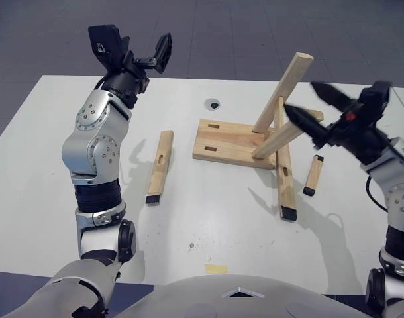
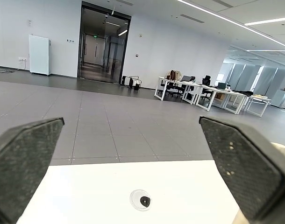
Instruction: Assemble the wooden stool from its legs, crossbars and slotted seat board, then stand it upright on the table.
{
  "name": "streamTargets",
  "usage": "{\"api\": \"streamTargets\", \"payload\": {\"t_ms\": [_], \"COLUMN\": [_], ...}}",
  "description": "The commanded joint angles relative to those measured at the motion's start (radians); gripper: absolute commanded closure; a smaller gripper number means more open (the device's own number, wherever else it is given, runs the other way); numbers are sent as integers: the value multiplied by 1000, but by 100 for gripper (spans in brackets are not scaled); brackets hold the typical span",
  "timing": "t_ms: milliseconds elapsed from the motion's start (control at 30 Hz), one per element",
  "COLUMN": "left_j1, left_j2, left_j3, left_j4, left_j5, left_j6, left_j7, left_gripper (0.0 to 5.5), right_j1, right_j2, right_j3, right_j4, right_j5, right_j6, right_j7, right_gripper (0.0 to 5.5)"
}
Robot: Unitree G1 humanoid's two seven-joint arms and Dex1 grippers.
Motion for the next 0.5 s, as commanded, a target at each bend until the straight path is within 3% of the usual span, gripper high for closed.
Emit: {"api": "streamTargets", "payload": {"t_ms": [33,133,333,500], "left_j1": [0,4,0,18], "left_j2": [8,3,-2,-5], "left_j3": [-4,-11,-25,-32], "left_j4": [8,6,16,7], "left_j5": [8,9,15,22], "left_j6": [13,15,9,11], "left_j7": [-8,-7,-13,-16], "left_gripper": [10,10,10,10], "right_j1": [-3,-88,-171,-189], "right_j2": [-73,-6,95,158], "right_j3": [81,53,16,67], "right_j4": [140,224,182,63], "right_j5": [-355,-463,-446,-338], "right_j6": [-193,-346,-500,-421], "right_j7": [-107,-217,-273,-252], "right_gripper": [11,11,11,11]}}
